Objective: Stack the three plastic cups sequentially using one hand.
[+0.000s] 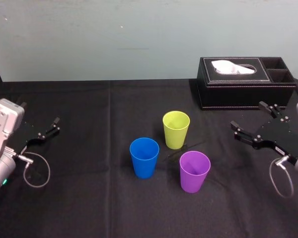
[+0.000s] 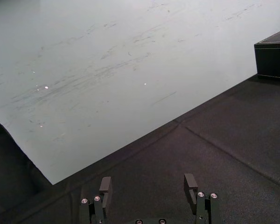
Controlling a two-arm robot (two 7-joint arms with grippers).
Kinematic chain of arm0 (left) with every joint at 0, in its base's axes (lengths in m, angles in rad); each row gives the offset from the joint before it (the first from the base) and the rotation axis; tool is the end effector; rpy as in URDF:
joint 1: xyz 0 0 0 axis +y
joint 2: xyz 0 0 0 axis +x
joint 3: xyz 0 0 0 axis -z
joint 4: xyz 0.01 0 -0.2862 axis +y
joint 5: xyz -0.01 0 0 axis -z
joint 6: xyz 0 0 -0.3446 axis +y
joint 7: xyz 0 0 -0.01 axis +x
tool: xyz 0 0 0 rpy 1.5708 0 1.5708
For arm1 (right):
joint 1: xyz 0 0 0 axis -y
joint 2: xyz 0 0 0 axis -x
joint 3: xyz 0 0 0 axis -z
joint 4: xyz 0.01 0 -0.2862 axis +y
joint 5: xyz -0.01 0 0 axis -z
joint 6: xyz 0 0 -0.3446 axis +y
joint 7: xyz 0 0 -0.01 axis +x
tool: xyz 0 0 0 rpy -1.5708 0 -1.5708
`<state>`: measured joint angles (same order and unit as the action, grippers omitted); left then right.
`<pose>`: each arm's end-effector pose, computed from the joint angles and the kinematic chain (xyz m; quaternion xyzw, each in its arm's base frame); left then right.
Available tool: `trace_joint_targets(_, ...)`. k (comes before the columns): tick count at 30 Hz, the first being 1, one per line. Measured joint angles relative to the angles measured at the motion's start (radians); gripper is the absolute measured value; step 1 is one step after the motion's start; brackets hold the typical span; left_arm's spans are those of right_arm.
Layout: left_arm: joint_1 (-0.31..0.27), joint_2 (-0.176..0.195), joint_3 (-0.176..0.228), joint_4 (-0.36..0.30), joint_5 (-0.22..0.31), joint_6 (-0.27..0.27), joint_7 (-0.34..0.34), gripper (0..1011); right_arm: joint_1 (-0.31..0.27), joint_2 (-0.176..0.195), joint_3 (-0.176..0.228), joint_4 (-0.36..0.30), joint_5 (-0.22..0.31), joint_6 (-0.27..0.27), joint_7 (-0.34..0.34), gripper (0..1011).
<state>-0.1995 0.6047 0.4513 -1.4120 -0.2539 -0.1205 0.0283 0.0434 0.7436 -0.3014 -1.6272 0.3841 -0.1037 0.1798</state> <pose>0.3913 0.0711 -0.3060 0.1415 -0.1325 0.5800 0.7912 0.3598 -0.1070 -0.2602 -0.1195 -0.1193 -0.5118 0.8424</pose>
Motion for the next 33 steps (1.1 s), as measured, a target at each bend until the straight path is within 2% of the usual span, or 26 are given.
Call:
trace_joint_targets(3,0.0,0.0,0.0,0.0,0.0,0.0,0.0,1010,-0.022,0.021,0.018,-0.027,0.018,0.002,0.024,1000)
trace_joint_targets(6,0.0,0.0,0.0,0.0,0.0,0.0,0.0,1010,-0.064,0.058,0.048,-0.073,0.052,0.01,0.071,1000)
trace_joint_targets(9,0.0,0.0,0.0,0.0,0.0,0.0,0.0,1010,-0.086,0.077,0.064,-0.093,0.074,0.017,0.1,1000)
trace_joint_targets(12,0.0,0.0,0.0,0.0,0.0,0.0,0.0,1010,-0.131,0.113,0.095,-0.123,0.125,0.031,0.166,1000)
trace_joint_targets(16,0.0,0.0,0.0,0.0,0.0,0.0,0.0,1010,-0.163,0.135,0.114,-0.138,0.151,0.035,0.215,1000)
trace_joint_targets(20,0.0,0.0,0.0,0.0,0.0,0.0,0.0,1010,-0.189,0.148,0.125,-0.146,0.166,0.036,0.256,1000)
trace_joint_targets(25,0.0,0.0,0.0,0.0,0.0,0.0,0.0,1010,-0.21,0.151,0.119,-0.147,0.166,0.04,0.3,1000)
trace_joint_targets(33,0.0,0.0,0.0,0.0,0.0,0.0,0.0,1010,-0.228,0.132,0.096,-0.139,0.135,0.045,0.334,1000)
